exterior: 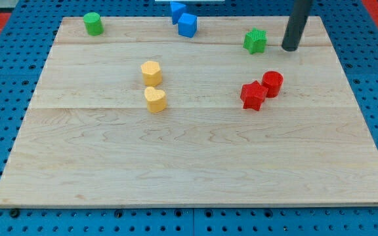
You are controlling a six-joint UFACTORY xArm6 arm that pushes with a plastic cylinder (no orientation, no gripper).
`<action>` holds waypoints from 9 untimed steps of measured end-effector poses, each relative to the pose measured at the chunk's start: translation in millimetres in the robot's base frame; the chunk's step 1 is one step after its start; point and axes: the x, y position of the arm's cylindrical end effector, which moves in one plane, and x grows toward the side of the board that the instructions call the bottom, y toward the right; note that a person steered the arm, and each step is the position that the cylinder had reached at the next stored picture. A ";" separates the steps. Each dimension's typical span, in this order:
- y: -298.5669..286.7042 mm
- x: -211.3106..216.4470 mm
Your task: Move the green star towards top right of the board
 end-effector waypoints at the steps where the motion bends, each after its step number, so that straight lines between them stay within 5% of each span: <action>1: -47.9 17.8; 2: -103.6 -13.7; 6: -12.5 -20.0; 9: 3.3 -52.7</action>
